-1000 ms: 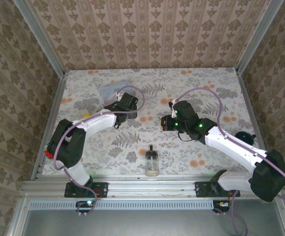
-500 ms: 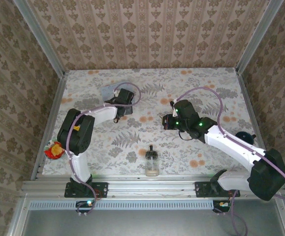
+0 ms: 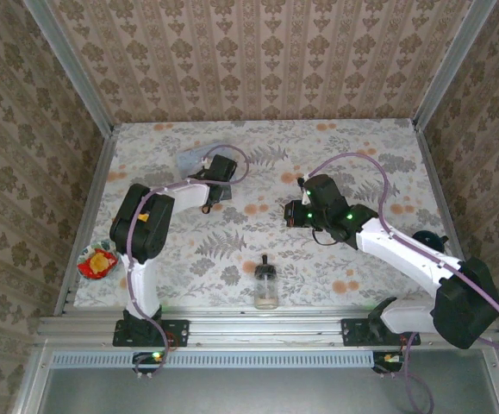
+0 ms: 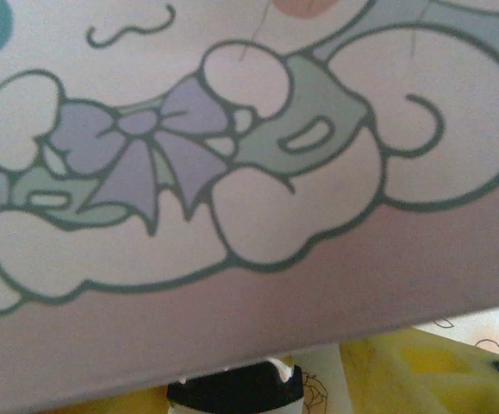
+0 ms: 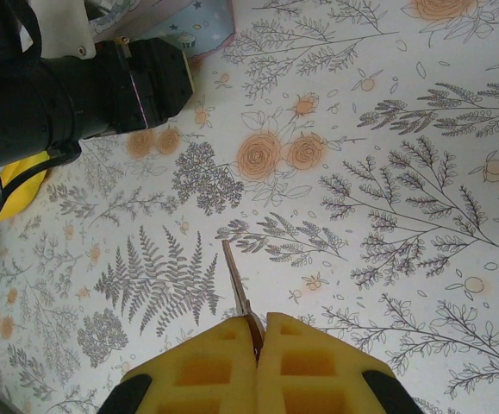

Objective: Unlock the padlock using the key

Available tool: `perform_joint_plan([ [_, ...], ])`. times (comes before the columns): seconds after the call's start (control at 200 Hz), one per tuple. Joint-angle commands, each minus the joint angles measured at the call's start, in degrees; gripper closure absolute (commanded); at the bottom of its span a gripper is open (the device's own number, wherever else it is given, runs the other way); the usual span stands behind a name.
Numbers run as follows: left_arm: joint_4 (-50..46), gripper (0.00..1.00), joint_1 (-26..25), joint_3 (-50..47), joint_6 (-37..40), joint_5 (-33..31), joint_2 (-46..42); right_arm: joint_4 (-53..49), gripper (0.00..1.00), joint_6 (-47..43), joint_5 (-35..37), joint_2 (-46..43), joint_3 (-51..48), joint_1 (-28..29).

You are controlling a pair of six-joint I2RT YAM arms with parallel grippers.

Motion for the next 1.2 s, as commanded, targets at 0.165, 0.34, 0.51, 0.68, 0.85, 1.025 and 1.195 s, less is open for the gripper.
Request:
perform_joint_plan([
  [0.165,2.0,0.50,0.4,2.0,1.3,-0.4,1.1,1.9,1.00,0.5,-1.0,1.6,0.3,-0.4],
  [0.34,2.0,0.52,0.4,2.1,0.9,-1.5,0.8,2.5,1.00,0.7,-1.5,2.2,0.2,-0.4],
  [0.51,2.1,0.55,0.4,2.2,0.2,-2.1,1.3,2.6,1.00,0.7,-1.6,2.1,0.2,-0.4],
  [0.68,2.4,0.52,0.7,2.3,-0.2,-2.2,2.0,2.8,1.00,0.7,-1.6,1.9,-0.1,-0.5],
  [0.85,3.2,0.53,0.7,2.3,-0.3,-2.5,2.5,3.0,1.00,0.9,-1.5,2.0,-0.6,-0.7],
  [1.025,3.9,0.62,0.8,2.2,-0.5,-2.9,2.6,3.3,1.00,1.0,-1.6,2.3,-0.8,-1.0],
  [1.195,5.0,0.72,0.7,1.2,-1.0,-3.2,2.1,3.5,1.00,0.9,-1.8,2.5,-0.8,-1.1],
])
